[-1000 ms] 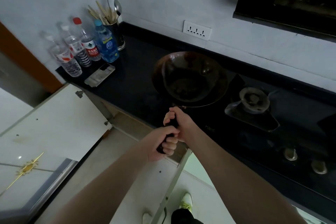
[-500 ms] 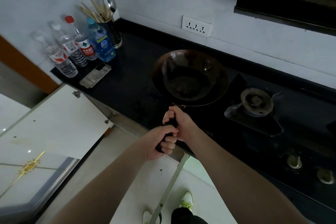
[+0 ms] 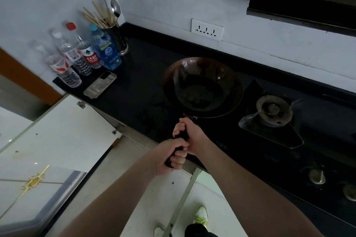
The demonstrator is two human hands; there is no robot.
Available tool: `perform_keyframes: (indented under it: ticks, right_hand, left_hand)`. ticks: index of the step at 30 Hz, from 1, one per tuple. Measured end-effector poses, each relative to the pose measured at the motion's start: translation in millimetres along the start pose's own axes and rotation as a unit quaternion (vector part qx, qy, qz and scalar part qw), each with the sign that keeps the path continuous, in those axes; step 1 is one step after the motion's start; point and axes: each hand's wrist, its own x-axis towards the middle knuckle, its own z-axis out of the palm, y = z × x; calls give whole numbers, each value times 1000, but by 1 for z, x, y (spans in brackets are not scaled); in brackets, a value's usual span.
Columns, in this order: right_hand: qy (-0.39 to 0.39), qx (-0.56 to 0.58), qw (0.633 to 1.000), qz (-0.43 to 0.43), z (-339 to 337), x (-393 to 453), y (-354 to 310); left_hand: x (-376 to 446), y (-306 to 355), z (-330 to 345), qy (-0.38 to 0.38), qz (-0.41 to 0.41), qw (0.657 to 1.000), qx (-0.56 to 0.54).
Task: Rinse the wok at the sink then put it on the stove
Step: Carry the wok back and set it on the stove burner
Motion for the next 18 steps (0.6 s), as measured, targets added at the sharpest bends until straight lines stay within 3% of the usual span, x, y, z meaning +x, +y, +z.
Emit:
perform_keyframes:
  ticks: [8, 18]
  right_hand:
    - [8, -25, 1000, 6, -2, 10, 0]
    - [42, -130, 990, -30, -3, 17, 7]
  left_hand:
    - [-1, 4, -7, 23, -14, 1000, 13]
    - [-10, 12, -26, 156, -10, 982, 103]
